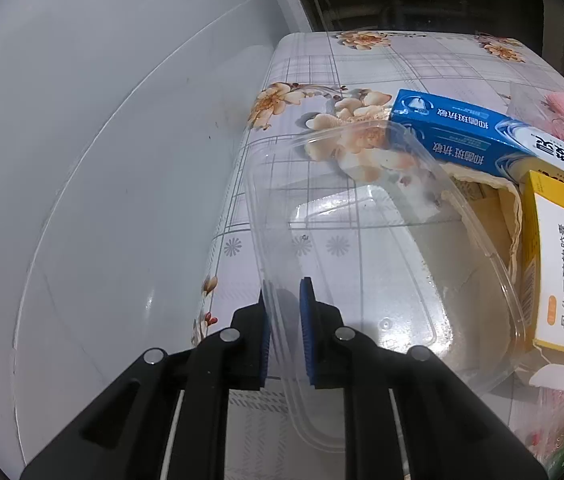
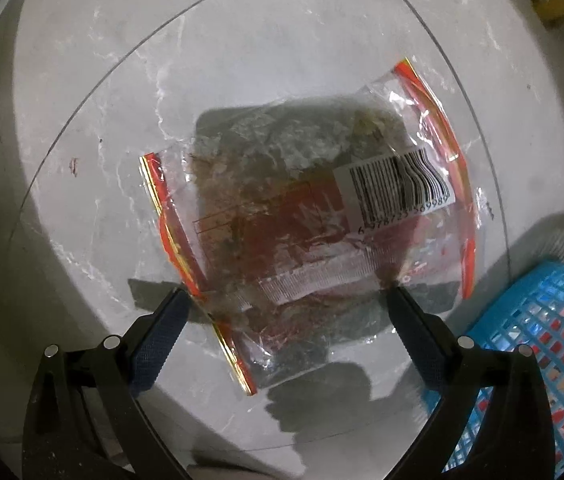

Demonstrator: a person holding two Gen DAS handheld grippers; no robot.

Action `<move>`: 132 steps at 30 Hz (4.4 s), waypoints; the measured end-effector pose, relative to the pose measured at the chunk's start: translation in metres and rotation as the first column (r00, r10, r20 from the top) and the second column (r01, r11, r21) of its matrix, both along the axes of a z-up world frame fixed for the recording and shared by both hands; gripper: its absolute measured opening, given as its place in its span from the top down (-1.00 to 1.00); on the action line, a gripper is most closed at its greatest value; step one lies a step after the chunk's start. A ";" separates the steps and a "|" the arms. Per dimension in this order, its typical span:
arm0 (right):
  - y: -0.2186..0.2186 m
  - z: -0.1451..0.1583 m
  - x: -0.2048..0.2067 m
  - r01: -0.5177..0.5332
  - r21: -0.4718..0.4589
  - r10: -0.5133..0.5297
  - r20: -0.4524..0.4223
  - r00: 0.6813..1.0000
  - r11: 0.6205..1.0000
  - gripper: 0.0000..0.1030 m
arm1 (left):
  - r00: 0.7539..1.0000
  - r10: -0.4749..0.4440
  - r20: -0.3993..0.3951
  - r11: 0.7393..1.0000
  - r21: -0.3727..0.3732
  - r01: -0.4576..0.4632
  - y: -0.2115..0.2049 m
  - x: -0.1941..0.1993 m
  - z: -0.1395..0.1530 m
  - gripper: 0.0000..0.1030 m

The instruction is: Collect trash

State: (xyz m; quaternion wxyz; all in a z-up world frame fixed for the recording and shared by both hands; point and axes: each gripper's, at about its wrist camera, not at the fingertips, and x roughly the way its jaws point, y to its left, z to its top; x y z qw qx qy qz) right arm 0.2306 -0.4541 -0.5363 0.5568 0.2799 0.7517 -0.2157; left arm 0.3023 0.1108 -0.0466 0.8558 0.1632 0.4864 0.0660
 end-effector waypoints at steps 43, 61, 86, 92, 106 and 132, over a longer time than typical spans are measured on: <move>0.070 0.285 -0.108 -0.017 -0.155 0.103 0.566 0.818 0.988 0.91 | 0.965 -0.001 0.263 0.982 -0.180 0.050 0.019 -0.067 0.075 0.94; 0.086 0.456 -0.239 0.069 -0.256 0.133 0.690 0.711 0.964 0.91 | 0.759 -0.361 0.541 0.767 -0.292 0.572 -0.130 -0.147 0.181 0.94; -0.023 0.322 -0.339 0.442 0.220 -0.467 0.656 0.592 0.869 0.88 | 0.503 -0.762 -0.409 0.613 -0.202 0.764 -0.643 -0.189 -0.125 0.93; -0.045 0.291 -0.326 0.448 0.245 -0.490 0.641 0.591 0.860 0.37 | 0.532 -0.711 -0.460 0.673 -0.226 0.705 -0.670 -0.180 -0.163 0.47; -0.042 0.291 -0.349 0.508 0.191 -0.498 0.643 0.582 0.840 -0.07 | 0.525 -0.801 -0.290 0.598 -0.336 0.727 -0.627 -0.178 -0.067 -0.35; 0.096 0.494 -0.350 0.275 -0.056 -0.101 0.845 0.525 0.960 -0.55 | 0.814 -0.479 0.330 0.624 -0.524 0.579 -0.137 -0.178 0.148 -0.89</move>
